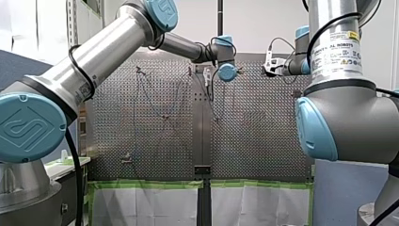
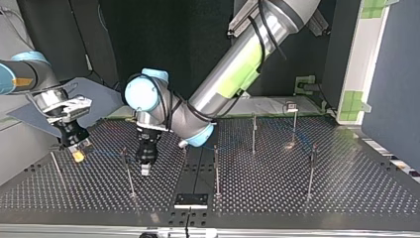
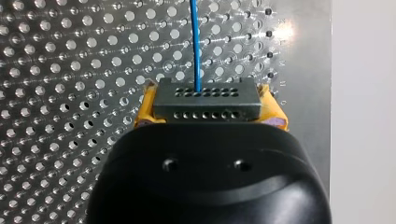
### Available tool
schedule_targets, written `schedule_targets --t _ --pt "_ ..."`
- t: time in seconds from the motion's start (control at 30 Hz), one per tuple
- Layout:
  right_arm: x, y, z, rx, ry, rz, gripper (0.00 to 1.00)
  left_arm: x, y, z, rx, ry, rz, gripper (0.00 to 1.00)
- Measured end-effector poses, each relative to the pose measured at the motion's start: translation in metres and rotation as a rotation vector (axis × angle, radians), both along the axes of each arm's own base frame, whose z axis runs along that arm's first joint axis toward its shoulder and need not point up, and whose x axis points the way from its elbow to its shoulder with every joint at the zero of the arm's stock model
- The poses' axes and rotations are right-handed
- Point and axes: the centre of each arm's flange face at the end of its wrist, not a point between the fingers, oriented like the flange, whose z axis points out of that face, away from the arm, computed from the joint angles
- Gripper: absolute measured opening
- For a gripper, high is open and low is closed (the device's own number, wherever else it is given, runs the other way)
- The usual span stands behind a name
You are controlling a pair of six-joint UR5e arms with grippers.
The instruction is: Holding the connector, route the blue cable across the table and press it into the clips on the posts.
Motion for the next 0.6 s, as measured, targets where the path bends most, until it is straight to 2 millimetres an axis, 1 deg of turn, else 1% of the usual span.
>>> schedule_targets --t 0.03,0.07,0.37,0.6 --pt "0.000 0.000 0.000 0.000 0.001 0.000 0.00 -0.001 -0.001 0.000 0.001 0.000 -0.003 0.92" --pt "0.000 0.000 0.000 0.000 0.001 0.000 0.00 -0.002 -0.002 0.000 0.002 0.000 -0.004 1.00" --pt "0.001 0.001 0.000 0.001 0.003 0.002 0.00 -0.013 -0.008 -0.002 -0.001 0.011 0.030 1.00" --pt "0.003 0.002 0.000 0.002 0.004 0.006 0.00 -0.025 -0.013 -0.007 -0.008 0.048 0.024 1.00"
